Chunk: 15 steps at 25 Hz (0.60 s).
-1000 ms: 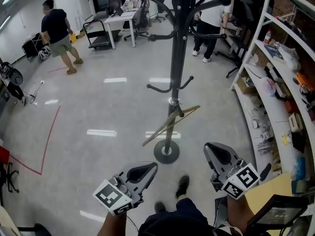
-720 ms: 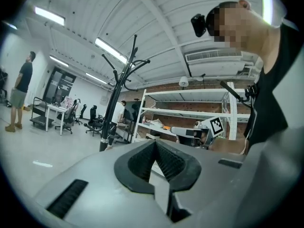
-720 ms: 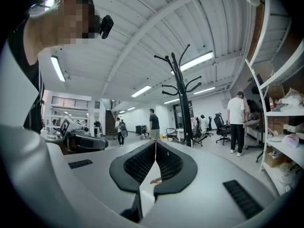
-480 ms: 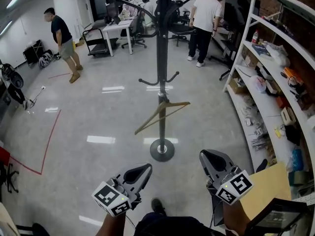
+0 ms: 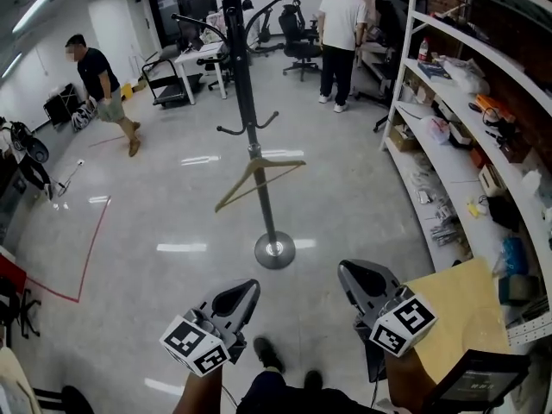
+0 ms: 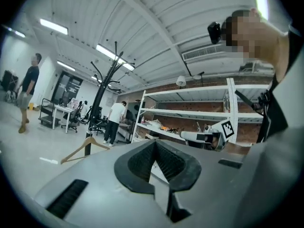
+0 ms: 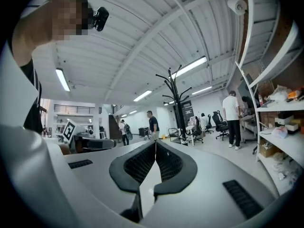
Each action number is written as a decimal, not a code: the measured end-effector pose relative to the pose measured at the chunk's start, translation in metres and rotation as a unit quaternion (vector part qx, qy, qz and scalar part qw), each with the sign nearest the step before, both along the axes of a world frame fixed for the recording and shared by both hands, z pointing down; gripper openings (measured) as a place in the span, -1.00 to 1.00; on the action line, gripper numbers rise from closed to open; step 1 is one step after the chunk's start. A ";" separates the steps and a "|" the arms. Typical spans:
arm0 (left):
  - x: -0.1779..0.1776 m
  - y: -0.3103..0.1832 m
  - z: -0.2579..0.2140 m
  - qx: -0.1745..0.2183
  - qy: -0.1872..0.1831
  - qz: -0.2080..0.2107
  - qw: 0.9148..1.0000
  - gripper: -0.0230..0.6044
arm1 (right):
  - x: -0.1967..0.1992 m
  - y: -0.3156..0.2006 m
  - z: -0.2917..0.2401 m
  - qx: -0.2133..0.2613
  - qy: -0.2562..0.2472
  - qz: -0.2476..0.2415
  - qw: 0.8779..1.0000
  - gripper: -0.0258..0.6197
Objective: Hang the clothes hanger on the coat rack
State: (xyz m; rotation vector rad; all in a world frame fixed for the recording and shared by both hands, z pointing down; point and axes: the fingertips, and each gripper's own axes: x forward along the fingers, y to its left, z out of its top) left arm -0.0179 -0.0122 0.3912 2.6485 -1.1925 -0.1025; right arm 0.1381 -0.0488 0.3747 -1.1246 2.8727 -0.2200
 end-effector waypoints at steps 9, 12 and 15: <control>-0.012 0.075 -0.020 0.025 0.019 -0.015 0.999 -0.93 | 0.000 0.071 -0.002 0.011 0.031 0.007 0.999 -0.90; -0.023 0.097 -0.016 0.024 0.013 -0.007 1.000 -0.93 | -0.007 0.096 -0.004 0.005 0.018 0.021 1.000 -0.90; -0.035 0.121 -0.003 0.017 -0.010 0.000 1.000 -0.93 | -0.022 0.122 0.000 -0.004 0.020 0.029 0.999 -0.90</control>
